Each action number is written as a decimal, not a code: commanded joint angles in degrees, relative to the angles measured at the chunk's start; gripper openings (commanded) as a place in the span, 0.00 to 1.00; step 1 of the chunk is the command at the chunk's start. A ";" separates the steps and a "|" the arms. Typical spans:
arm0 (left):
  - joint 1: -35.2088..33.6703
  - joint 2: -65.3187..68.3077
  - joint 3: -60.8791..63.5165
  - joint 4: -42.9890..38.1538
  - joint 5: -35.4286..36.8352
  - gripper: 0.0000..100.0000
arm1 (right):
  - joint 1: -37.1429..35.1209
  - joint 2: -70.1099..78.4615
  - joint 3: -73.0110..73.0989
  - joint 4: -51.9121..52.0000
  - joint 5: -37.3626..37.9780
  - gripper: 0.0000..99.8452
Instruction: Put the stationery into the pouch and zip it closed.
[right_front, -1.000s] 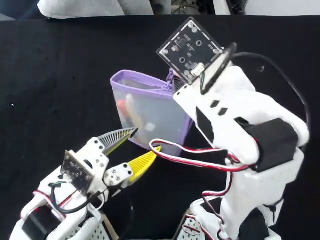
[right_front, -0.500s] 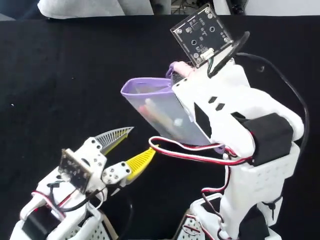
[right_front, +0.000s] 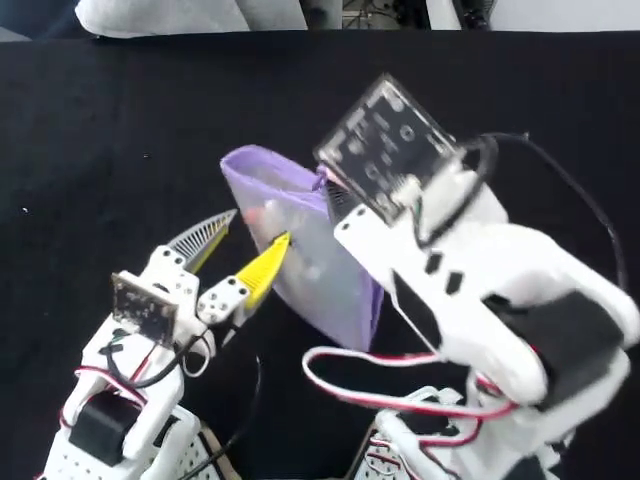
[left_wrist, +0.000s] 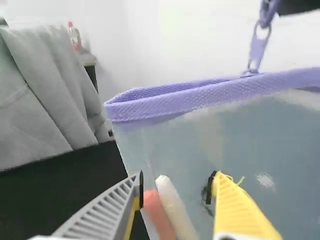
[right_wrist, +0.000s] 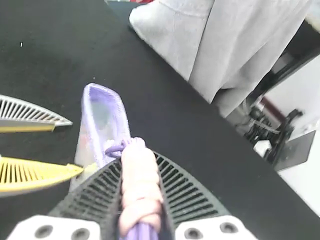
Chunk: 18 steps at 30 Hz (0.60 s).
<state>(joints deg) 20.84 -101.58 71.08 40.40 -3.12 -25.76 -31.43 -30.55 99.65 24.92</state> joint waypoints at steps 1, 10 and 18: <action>-0.84 0.44 0.84 -6.33 -0.18 0.23 | -1.05 -3.65 -0.75 1.58 0.70 0.01; -2.07 0.44 7.60 -12.04 -5.01 0.23 | -21.27 -10.68 8.04 1.58 0.44 0.01; -5.41 0.35 7.78 -11.78 -4.92 0.23 | -16.35 -7.69 8.92 1.05 0.62 0.01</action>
<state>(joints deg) 15.91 -100.62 79.16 29.67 -7.52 -43.96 -40.66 -21.41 99.65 25.19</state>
